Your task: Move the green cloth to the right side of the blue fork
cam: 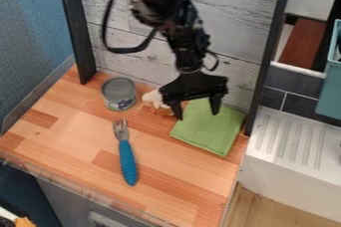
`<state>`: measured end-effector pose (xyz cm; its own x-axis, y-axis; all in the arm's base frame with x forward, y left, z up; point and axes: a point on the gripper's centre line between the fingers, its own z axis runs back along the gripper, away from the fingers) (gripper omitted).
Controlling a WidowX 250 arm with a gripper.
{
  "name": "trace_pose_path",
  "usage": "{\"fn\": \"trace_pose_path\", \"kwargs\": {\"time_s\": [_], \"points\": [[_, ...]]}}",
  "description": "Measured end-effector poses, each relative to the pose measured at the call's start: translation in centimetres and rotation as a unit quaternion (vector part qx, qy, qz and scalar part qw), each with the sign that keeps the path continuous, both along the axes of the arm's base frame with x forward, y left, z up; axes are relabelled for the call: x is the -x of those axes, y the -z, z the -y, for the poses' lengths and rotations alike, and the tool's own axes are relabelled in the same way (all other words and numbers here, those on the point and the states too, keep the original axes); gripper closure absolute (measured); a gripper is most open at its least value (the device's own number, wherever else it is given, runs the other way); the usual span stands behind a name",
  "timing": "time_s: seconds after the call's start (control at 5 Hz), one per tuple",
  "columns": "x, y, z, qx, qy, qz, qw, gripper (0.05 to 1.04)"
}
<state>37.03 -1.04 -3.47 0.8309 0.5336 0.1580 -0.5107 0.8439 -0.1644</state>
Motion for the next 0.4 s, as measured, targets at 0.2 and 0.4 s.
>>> {"fn": "trace_pose_path", "kwargs": {"time_s": [0.2,0.4], "points": [[-2.4,1.2,1.3,-0.013,0.019,0.002,0.9997,0.083],[-3.8,2.4,1.6,-0.033,0.033,-0.008,0.9989,0.083]]}}
